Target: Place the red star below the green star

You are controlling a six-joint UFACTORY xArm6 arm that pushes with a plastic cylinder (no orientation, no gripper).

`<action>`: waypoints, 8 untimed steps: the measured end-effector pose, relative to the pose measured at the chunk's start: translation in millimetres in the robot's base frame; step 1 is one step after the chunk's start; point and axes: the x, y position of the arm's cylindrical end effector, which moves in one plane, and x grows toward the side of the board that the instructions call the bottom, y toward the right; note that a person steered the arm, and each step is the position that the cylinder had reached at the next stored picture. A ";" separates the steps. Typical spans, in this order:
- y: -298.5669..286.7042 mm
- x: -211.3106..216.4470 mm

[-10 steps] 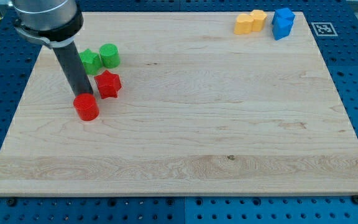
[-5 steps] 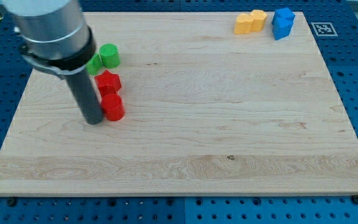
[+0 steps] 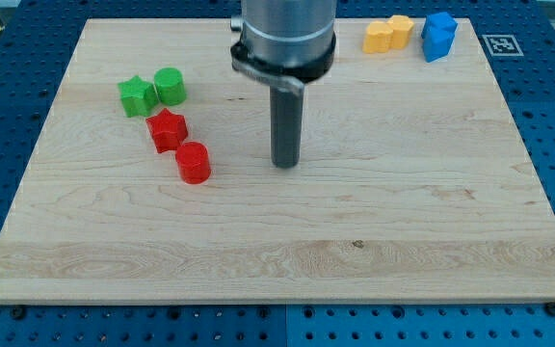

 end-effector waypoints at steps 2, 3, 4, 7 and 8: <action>-26.7 -31.4; -61.9 -33.0; -88.5 -33.9; -109.8 -33.9; -123.1 -28.9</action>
